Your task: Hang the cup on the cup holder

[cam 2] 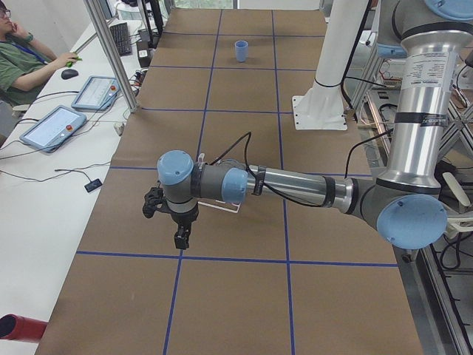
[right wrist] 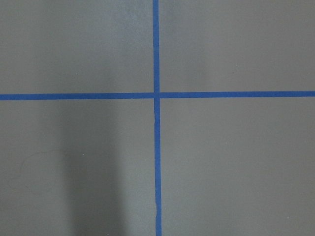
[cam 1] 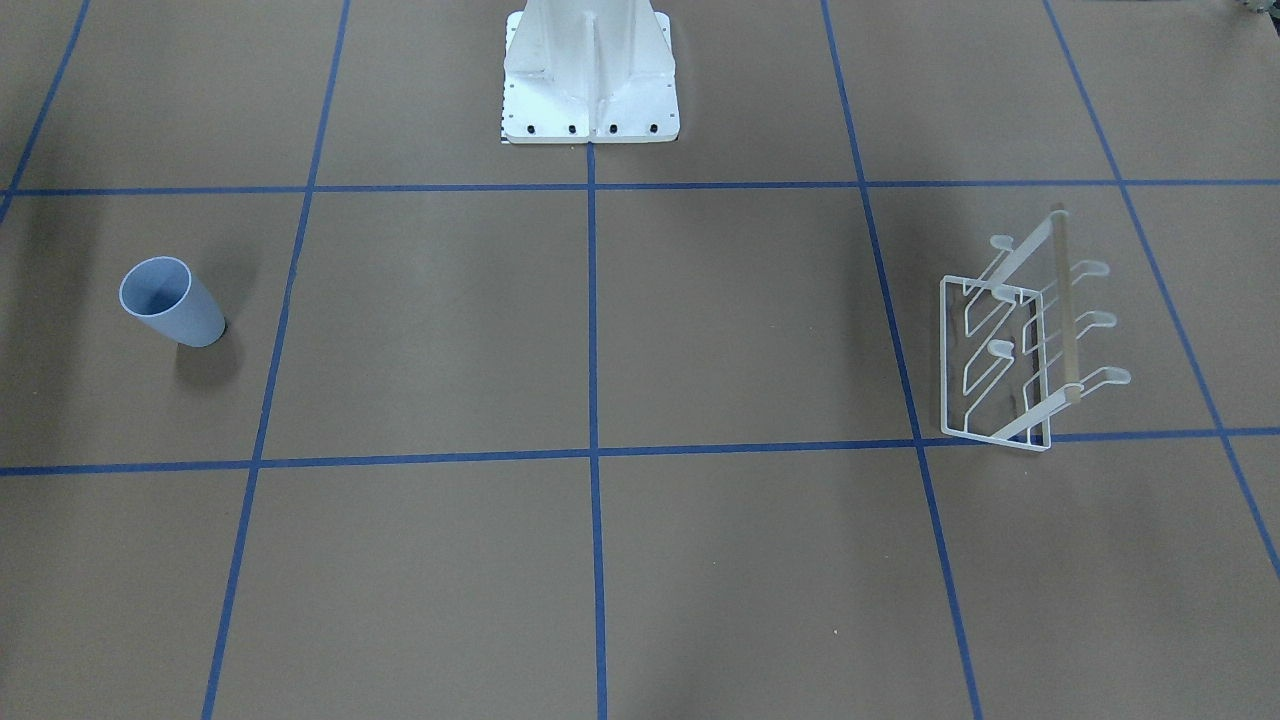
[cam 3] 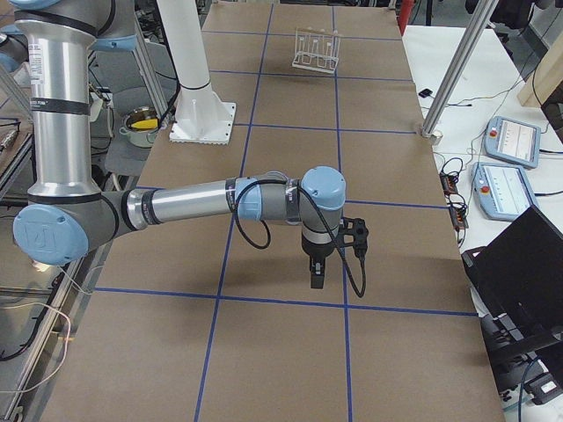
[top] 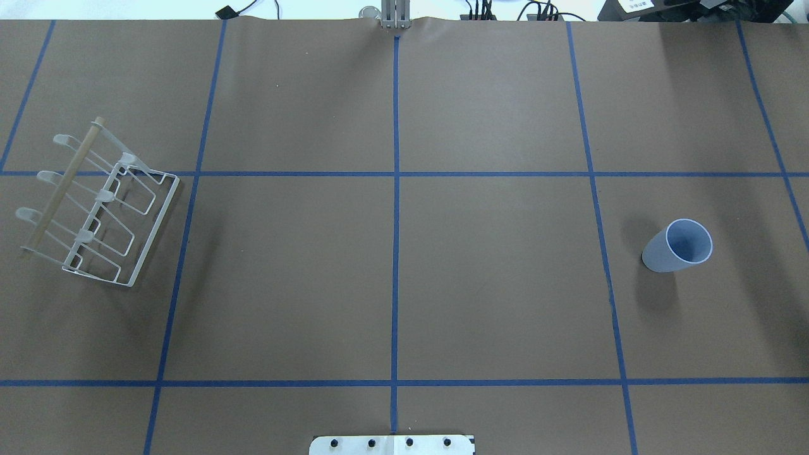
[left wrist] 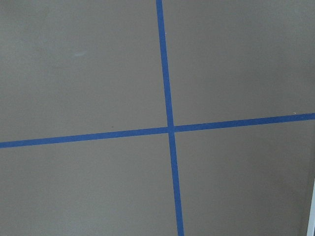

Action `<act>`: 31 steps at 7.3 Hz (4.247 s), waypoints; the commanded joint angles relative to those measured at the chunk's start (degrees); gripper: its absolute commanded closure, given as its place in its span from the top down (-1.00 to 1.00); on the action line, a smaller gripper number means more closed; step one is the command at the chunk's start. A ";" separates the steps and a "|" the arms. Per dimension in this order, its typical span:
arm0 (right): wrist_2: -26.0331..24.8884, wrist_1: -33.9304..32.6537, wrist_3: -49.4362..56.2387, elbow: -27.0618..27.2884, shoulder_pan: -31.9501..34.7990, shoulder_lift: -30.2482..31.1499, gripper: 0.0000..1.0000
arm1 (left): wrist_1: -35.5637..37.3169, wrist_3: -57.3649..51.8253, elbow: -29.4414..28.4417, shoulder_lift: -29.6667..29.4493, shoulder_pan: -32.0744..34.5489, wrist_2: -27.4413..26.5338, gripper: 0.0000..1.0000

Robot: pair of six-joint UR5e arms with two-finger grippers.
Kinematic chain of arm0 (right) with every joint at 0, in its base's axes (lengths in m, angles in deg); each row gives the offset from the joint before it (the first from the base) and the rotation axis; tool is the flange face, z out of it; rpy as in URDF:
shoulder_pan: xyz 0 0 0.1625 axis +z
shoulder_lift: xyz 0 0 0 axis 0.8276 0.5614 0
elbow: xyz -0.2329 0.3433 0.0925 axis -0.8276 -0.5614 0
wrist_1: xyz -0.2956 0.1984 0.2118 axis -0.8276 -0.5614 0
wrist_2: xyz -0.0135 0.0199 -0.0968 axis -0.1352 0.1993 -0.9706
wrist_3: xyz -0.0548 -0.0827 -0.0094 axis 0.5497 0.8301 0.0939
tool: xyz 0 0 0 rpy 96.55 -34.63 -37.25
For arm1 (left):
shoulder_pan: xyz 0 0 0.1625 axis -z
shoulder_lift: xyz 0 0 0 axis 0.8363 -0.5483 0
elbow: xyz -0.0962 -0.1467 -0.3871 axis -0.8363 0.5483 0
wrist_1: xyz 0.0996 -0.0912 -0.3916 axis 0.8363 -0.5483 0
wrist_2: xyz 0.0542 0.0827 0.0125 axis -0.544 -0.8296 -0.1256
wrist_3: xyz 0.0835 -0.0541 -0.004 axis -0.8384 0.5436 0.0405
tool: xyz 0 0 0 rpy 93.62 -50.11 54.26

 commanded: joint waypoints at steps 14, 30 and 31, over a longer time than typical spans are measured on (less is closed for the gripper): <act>3.78 26.09 -36.87 2.44 -29.89 0.22 1.00 | -4.44 0.17 -3.21 0.53 -0.06 0.34 0.97; 4.66 39.81 -38.52 3.94 -34.03 -0.31 -1.00 | -4.79 3.76 -3.04 -2.27 -0.14 0.51 0.97; 4.14 46.15 -44.72 3.85 -34.03 -1.70 -1.00 | -7.31 7.60 -3.03 -4.02 -0.58 0.51 0.97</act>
